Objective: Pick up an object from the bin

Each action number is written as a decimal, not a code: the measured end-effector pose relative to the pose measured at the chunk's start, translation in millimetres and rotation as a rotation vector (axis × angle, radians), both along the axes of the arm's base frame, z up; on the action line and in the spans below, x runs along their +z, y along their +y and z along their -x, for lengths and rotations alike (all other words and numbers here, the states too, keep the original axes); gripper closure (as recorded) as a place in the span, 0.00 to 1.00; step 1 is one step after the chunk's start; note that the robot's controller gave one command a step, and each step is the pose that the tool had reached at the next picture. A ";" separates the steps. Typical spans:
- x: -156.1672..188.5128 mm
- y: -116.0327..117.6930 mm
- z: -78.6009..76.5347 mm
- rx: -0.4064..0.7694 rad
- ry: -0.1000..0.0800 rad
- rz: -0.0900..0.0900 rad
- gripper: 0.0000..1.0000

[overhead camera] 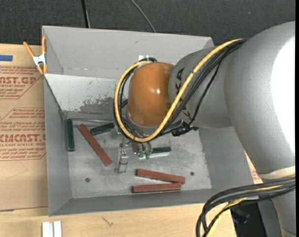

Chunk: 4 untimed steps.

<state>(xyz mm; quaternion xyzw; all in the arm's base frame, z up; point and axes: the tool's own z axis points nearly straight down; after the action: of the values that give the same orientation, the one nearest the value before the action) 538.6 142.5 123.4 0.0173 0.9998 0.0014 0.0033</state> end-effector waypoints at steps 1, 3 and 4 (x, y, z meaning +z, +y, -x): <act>-29.4 -3.9 -7.0 -0.181 0.008 0.001 0.00; -54.2 45.7 18.5 -0.289 0.009 0.001 1.00; -54.0 49.4 15.7 -0.165 0.007 0.003 1.00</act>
Offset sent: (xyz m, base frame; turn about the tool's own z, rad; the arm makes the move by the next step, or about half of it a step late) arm -0.0177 0.0448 -0.0534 0.2902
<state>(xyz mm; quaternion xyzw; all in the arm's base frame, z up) 522.8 191.9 69.4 0.0997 0.9950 -0.0005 -0.0001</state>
